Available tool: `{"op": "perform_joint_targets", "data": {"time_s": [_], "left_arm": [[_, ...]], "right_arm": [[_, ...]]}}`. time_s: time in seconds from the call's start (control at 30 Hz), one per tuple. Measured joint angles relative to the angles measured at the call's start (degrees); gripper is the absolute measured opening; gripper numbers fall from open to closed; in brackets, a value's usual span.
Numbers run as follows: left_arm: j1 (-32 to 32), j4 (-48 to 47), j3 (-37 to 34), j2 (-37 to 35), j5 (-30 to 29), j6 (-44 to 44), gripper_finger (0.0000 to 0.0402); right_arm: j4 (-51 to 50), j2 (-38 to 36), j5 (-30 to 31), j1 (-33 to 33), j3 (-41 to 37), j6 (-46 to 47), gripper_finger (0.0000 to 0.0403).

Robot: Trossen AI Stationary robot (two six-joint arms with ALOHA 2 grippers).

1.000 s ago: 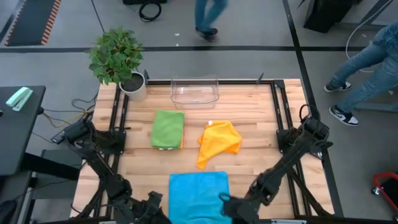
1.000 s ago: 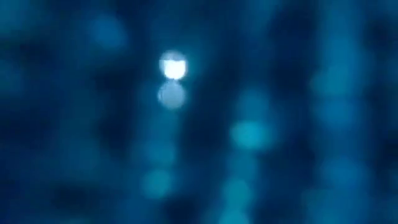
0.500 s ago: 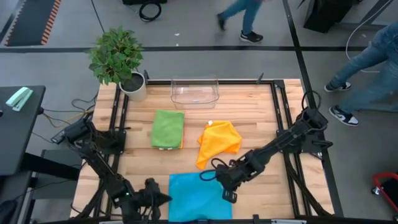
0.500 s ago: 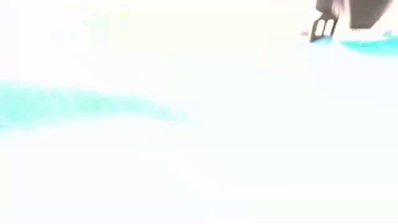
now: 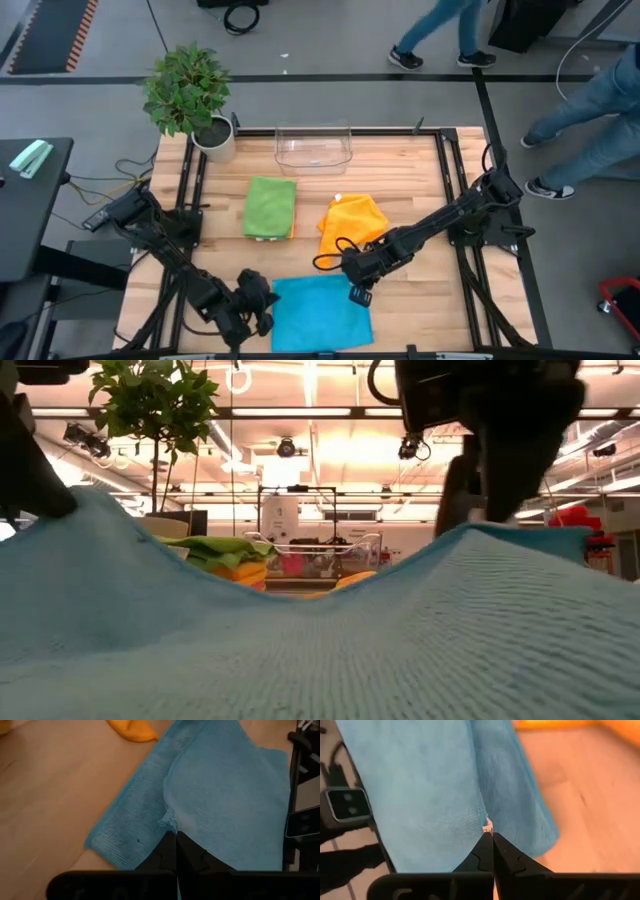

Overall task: Fold microfiber towels
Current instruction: Fold the blue microfiber cloth

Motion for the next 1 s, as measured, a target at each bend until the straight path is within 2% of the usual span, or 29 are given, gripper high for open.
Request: {"op": "perform_joint_targets", "data": {"time_s": [0.1, 0.2, 0.37, 0.53, 0.7, 0.87, 1.0], "left_arm": [[-0.34, -1.48, 0.0, -0.02, 1.64, -0.69, 0.0001], [-1.49, -5.67, 0.0, 0.0, 1.9, -5.27, 0.0001], [-4.12, -5.82, 0.0, -0.02, -2.04, -7.58, 0.0001], [-4.21, -10.4, 0.0, -0.02, -2.32, -10.63, 0.0001], [-1.06, -10.56, 0.0, -0.02, -2.42, -8.47, 0.0001], [1.67, -7.42, 0.0, -0.02, 0.42, -2.89, 0.0003], [2.84, -7.93, 0.0, -0.02, 3.58, -2.87, 0.0032]], "right_arm": [[0.02, -0.05, 0.24, -1.02, -0.02, -1.29, 0.0], [0.06, -0.04, 0.19, -2.29, -0.02, -2.32, 0.0], [0.01, -0.02, -0.68, -3.44, -0.02, -3.05, 0.0], [-0.44, -0.02, -0.44, -4.05, -0.02, -3.39, 0.0], [-1.91, -0.04, -1.38, -5.44, -0.02, -2.92, 0.0], [-1.93, -0.03, -1.97, -5.45, -0.02, -2.59, 0.0001], [-1.93, -0.02, -1.84, -5.47, -0.02, -0.69, 0.0016]]}}
